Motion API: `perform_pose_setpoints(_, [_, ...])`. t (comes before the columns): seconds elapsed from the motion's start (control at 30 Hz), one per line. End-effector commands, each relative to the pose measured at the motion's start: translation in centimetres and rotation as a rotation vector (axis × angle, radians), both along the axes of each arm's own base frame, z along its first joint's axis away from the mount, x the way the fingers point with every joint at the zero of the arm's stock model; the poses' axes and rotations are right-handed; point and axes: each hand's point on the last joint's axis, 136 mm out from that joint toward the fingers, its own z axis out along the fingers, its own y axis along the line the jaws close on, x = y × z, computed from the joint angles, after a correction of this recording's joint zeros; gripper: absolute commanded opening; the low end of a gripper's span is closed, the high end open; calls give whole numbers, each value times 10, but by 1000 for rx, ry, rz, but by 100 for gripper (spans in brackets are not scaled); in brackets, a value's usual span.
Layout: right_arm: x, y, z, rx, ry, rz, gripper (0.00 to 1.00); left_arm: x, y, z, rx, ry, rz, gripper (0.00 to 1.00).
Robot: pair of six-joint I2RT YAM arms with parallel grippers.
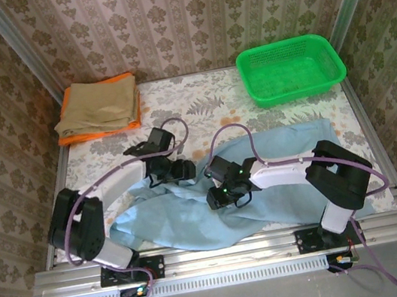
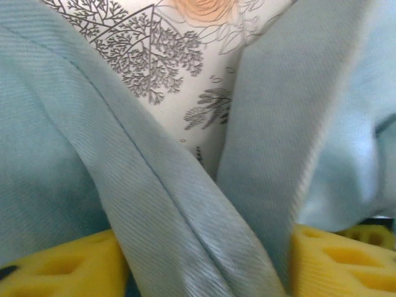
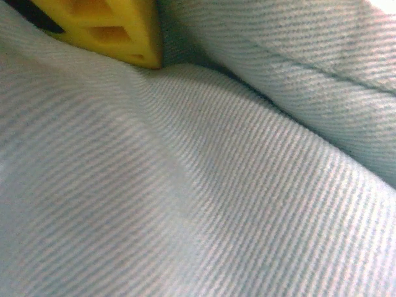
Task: Fold and stack the trousers
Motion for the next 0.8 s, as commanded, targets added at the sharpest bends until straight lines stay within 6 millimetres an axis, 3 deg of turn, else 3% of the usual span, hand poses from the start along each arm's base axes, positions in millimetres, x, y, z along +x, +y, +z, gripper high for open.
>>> perform_pose_setpoints(0.0, [9,-13,0,-64,-5,-63,38,2,-15,25,-106,-47,-10,27])
perform_pose_setpoints(0.07, [12,-15,10,-56,-20,-74,41,-1,-14,19,-90,-33,-15,0])
perform_pose_setpoints(0.17, [19,-23,34,-42,-63,-97,47,-5,-6,2,-46,-13,-1,0])
perform_pose_setpoints(0.23, [24,-34,52,-40,-101,-115,50,-4,4,2,-9,-43,26,0])
perform_pose_setpoints(0.3, [30,-46,71,-24,-132,-139,57,4,16,17,21,-112,65,0])
perform_pose_setpoints(0.43, [45,-76,94,-10,-188,-207,66,35,52,75,21,-293,192,0])
perform_pose_setpoints(0.5, [57,-96,87,-44,-180,-262,66,49,68,103,-3,-353,250,0])
perform_pose_setpoints(0.6, [72,-117,56,-121,-139,-339,65,68,81,137,-23,-429,291,0])
perform_pose_setpoints(0.77, [80,-124,27,-143,-91,-392,63,94,91,159,19,-505,355,0])
